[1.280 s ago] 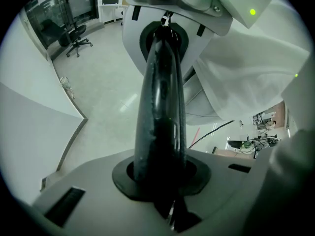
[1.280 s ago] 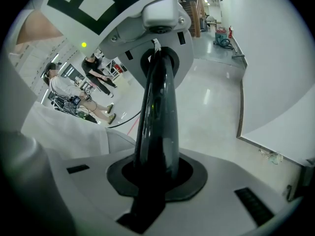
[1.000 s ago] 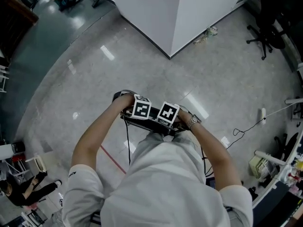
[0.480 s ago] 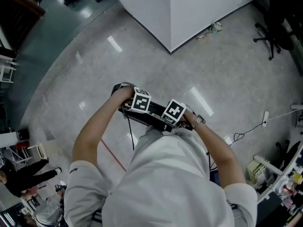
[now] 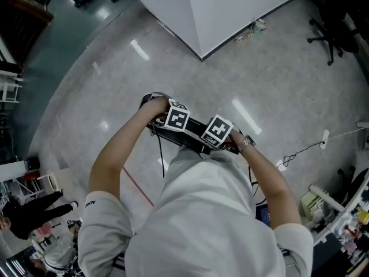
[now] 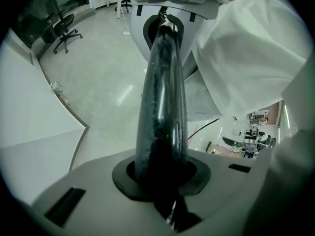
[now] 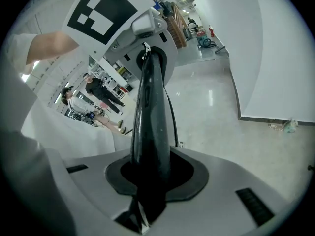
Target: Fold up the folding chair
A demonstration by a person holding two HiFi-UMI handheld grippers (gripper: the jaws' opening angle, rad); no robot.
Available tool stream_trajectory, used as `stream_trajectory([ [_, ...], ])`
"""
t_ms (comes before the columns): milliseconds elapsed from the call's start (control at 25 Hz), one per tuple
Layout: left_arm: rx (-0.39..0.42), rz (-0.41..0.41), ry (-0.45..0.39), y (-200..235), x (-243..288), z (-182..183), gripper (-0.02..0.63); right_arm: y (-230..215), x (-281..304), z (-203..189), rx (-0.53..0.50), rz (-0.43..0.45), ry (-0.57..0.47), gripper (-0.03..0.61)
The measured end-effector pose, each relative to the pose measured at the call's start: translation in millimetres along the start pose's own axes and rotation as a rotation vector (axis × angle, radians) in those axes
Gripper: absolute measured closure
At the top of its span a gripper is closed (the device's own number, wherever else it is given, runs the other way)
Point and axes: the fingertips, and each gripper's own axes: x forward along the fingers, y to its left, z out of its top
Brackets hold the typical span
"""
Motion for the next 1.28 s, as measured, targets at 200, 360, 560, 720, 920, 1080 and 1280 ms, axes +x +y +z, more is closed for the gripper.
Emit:
stream_trajectory([
  [200, 0.011, 0.007, 0.01, 21.9, -15.7, 29.8, 0.548, -25.1, -24.6, -20.2, 0.009, -0.052, -0.039, 0.499],
  [360, 0.012, 0.003, 0.028, 37.9, -23.7, 59.7, 0.548, -44.5, -41.3, -44.5, 0.003, -0.047, -0.052, 0.503],
  [560, 0.078, -0.003, 0.054, 53.5, -30.9, 84.7, 0.552, -57.2, -54.0, -64.9, 0.032, -0.068, -0.073, 0.514],
  [720, 0.081, 0.003, 0.043, 64.5, -42.5, 92.6, 0.558, -66.3, -68.3, -66.5, 0.028, -0.072, -0.058, 0.514],
  [920, 0.064, 0.037, 0.015, 74.7, -53.1, 81.6, 0.558, -72.3, -80.2, -50.4, 0.01, -0.113, -0.022, 0.514],
  [1080, 0.07, 0.062, 0.002, 81.7, -61.0, 83.8, 0.558, -78.0, -89.7, -49.3, 0.005, -0.144, -0.007, 0.515],
  [1280, 0.062, 0.084, -0.026, 96.0, -70.9, 92.6, 0.558, -92.4, -105.8, -50.6, -0.013, -0.17, 0.017, 0.515],
])
